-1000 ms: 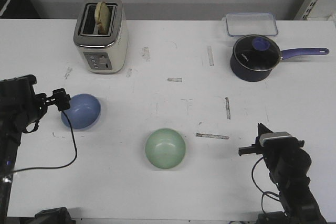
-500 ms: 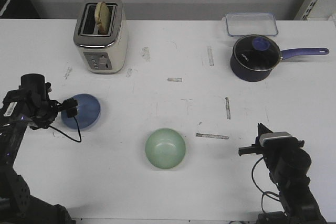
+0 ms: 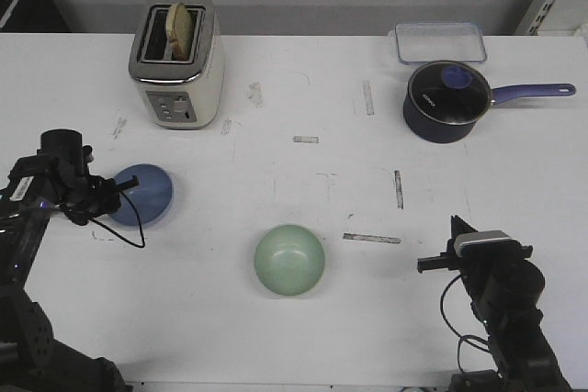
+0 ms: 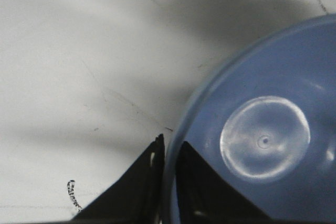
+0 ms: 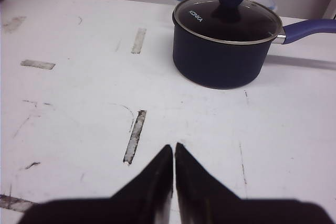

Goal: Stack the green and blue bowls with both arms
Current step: 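Lift the blue bowl and carry it over the green bowl, then lower the blue bowl into the green bowl and open the left gripper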

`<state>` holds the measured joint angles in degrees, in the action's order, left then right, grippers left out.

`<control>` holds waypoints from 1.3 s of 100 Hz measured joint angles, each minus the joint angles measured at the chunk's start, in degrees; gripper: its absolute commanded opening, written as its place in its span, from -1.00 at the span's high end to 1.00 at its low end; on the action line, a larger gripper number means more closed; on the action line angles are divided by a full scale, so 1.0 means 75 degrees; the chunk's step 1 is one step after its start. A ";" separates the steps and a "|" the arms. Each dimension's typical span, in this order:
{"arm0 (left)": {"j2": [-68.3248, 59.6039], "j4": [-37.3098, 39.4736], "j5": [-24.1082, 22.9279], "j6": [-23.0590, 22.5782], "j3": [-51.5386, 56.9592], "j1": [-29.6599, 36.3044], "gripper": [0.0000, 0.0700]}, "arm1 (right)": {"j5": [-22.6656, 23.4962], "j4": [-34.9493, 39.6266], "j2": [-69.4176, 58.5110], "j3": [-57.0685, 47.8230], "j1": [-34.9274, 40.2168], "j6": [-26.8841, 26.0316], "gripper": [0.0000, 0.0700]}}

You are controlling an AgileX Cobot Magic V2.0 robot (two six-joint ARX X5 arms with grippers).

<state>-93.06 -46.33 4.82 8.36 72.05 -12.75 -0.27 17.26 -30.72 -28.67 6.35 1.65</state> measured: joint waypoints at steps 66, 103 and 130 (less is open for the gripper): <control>0.2821 0.0262 0.1367 0.0181 -0.0003 0.2075 1.00 | 0.0032 0.0000 0.0000 0.0000 0.0000 0.0000 1.00; 0.2926 0.0350 0.1378 0.0595 -0.0003 0.5604 1.00 | 0.0032 0.0000 0.0000 0.0000 0.0000 0.0000 1.00; 0.2110 0.0358 0.0746 0.0597 -0.0003 0.6697 1.00 | 0.0032 0.0000 0.0000 0.0000 0.0000 -0.0003 1.00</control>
<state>-77.23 -43.64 10.41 12.84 72.03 37.47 -0.03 17.26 -30.72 -28.67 6.35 1.63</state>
